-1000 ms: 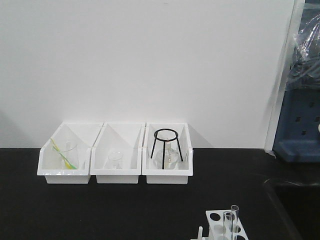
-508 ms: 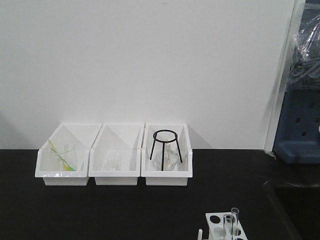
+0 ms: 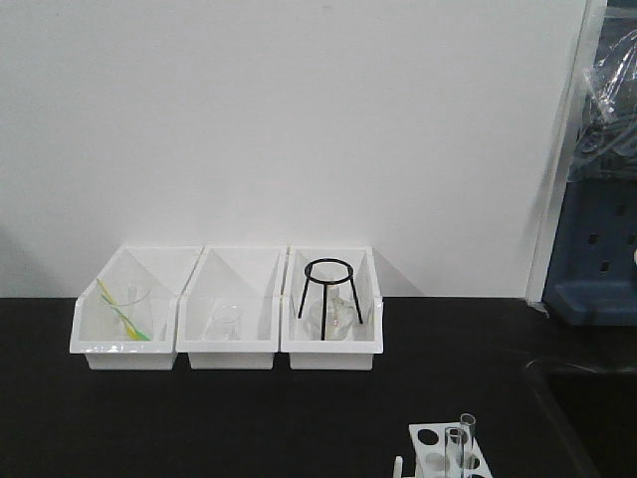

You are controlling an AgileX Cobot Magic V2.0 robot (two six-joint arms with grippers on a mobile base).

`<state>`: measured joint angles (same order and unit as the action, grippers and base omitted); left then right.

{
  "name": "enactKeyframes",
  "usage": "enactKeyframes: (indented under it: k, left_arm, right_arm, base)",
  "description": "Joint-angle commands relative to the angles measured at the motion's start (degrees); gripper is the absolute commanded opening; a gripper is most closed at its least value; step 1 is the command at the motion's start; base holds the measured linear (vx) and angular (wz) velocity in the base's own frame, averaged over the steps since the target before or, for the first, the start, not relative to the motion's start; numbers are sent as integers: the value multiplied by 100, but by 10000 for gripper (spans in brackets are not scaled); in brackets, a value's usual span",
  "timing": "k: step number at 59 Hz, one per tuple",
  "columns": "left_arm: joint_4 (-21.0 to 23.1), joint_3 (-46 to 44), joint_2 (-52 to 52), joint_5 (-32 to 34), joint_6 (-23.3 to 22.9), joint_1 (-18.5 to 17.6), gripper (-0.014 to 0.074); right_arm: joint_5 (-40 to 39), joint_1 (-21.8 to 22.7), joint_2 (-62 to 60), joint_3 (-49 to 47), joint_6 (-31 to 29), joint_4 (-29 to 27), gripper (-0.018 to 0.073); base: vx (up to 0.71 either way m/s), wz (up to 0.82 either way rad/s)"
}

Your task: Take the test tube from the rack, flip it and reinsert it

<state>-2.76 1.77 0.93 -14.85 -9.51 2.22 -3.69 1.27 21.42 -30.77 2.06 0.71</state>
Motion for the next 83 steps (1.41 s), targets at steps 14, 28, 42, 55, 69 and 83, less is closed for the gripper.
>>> enactKeyframes:
  k: [14,28,42,55,69,83]
  left_arm:
    - [26,12,57,453,-2,-24,-6]
    - [26,12,57,453,-2,-24,-6]
    - [26,12,57,453,-2,-24,-6]
    - [26,12,57,453,-2,-24,-6]
    - [26,12,57,453,-2,-24,-6]
    - [26,12,57,453,-2,-24,-6]
  right_arm:
    - [-166,18,1946,-891,23,7,-1]
    - [-76,18,1993,-891,-13,41,134]
    - [-80,18,1993,-891,-206,25,495]
    - [-233,4,1999,-891,-23,-138,662]
    - [-1108,-1107,2335,222,113,-109,596]
    - [-3030,-2467,3126,1616,63,-71,560]
  base:
    - [0,0]
    - [0,0]
    - [0,0]
    - [0,0]
    - [0,0]
    - [0,0]
